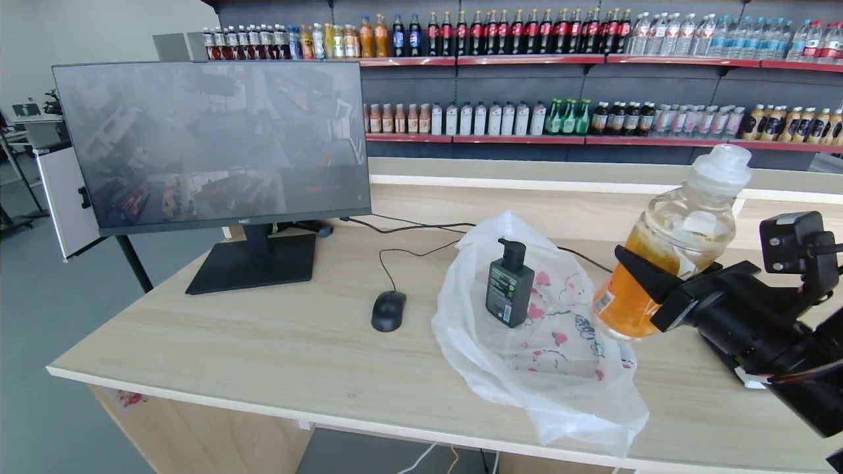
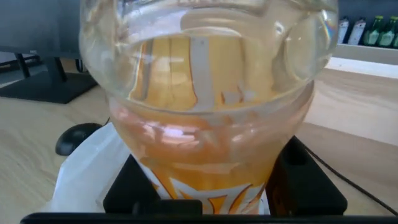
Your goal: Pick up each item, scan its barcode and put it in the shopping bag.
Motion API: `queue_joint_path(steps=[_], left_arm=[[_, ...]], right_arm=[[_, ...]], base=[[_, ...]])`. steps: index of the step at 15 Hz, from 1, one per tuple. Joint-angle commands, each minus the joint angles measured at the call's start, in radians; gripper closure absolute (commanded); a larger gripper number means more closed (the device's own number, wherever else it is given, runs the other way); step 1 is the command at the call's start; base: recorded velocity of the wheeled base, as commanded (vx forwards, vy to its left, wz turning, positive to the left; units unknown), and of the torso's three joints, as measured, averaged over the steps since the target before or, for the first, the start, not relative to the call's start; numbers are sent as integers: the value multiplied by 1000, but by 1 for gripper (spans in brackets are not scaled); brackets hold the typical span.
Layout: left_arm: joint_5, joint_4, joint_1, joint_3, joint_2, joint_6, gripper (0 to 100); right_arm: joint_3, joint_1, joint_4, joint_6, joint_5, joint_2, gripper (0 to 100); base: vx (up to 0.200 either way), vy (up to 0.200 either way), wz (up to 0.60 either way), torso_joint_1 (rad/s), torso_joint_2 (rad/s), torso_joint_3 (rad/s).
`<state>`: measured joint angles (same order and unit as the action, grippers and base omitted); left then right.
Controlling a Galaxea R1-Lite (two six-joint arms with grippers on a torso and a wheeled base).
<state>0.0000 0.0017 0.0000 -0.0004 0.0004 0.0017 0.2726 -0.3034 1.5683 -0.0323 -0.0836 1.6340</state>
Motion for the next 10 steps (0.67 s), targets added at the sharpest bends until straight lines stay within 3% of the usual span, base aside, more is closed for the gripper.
queue_joint_path(steps=[1,5,10], left_arm=[[0,0,0,-1,0,0,100],[0,0,0,0,0,0,100],[0,0,0,-1,0,0,100]], right_arm=[[62,-45,3,8,-1,86,100],[54,-105,3,6,-1,130,100],[62,-112,3,6,-1,211,100]], base=[[0,0,0,0,0,0],[0,0,0,0,0,0],[0,0,0,0,0,0]])
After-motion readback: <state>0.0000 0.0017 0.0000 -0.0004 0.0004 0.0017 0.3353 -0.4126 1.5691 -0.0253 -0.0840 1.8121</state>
